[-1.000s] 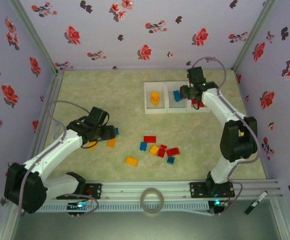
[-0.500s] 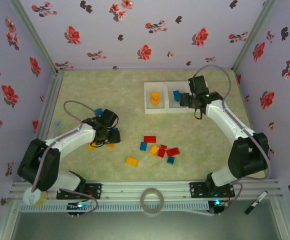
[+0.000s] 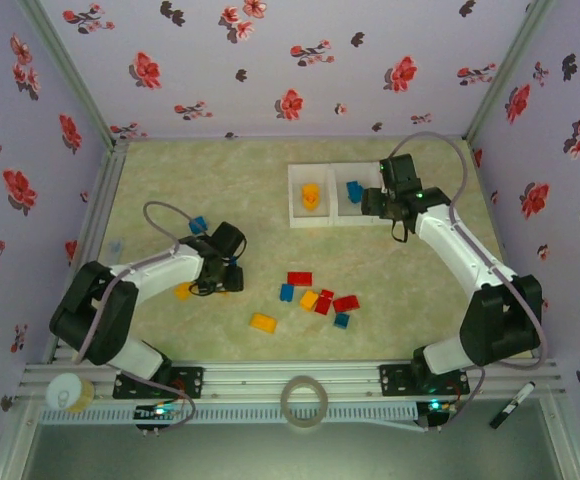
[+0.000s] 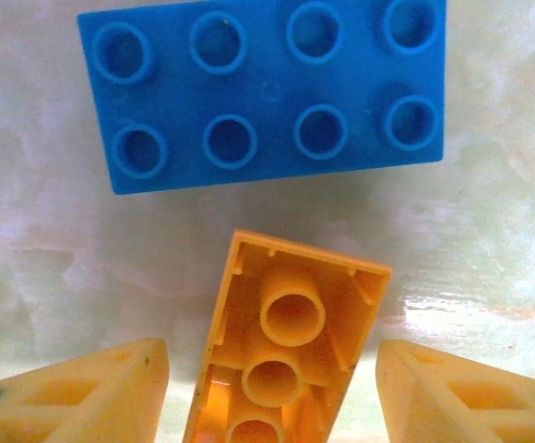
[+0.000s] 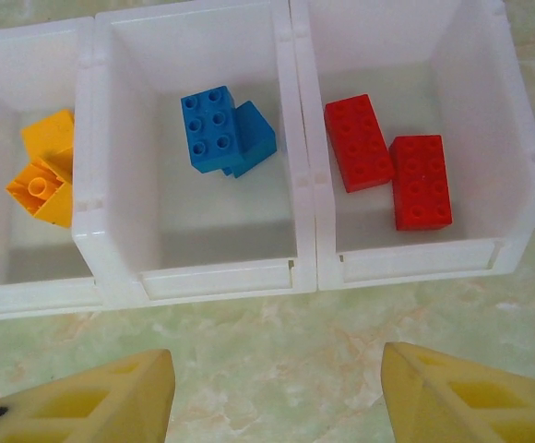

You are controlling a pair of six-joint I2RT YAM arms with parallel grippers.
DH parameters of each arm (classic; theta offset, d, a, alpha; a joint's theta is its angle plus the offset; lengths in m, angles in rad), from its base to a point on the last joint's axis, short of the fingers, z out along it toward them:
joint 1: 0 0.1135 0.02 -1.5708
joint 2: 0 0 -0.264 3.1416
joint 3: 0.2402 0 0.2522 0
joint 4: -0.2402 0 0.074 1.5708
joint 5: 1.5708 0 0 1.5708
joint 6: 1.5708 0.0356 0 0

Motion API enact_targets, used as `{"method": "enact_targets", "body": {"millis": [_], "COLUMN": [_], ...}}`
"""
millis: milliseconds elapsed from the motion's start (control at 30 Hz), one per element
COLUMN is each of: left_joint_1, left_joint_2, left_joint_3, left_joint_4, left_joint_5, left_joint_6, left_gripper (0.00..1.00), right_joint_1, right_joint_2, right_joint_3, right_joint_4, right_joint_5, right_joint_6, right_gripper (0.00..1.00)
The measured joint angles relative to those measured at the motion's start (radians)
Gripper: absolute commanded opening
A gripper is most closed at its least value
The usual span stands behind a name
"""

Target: Sort the legos into containers by color

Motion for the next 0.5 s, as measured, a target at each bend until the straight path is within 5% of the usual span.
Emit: {"method": "enact_targets", "body": {"millis": [500], "left_joint_1": [-0.051], "left_joint_2": [0.055], "left_joint_3": [0.085], "left_joint_4": [-0.009], "left_joint_5": [-0.005], "left_joint_6": [0.014], "left_gripper": [0.33], "right_joint_1": [0.000], "right_joint_2": [-0.093], "right_joint_3": [-0.032], "right_joint_4": [-0.017], "right_joint_5": [0.006], "right_joint_6": [0.000], "right_gripper": [0.63]}}
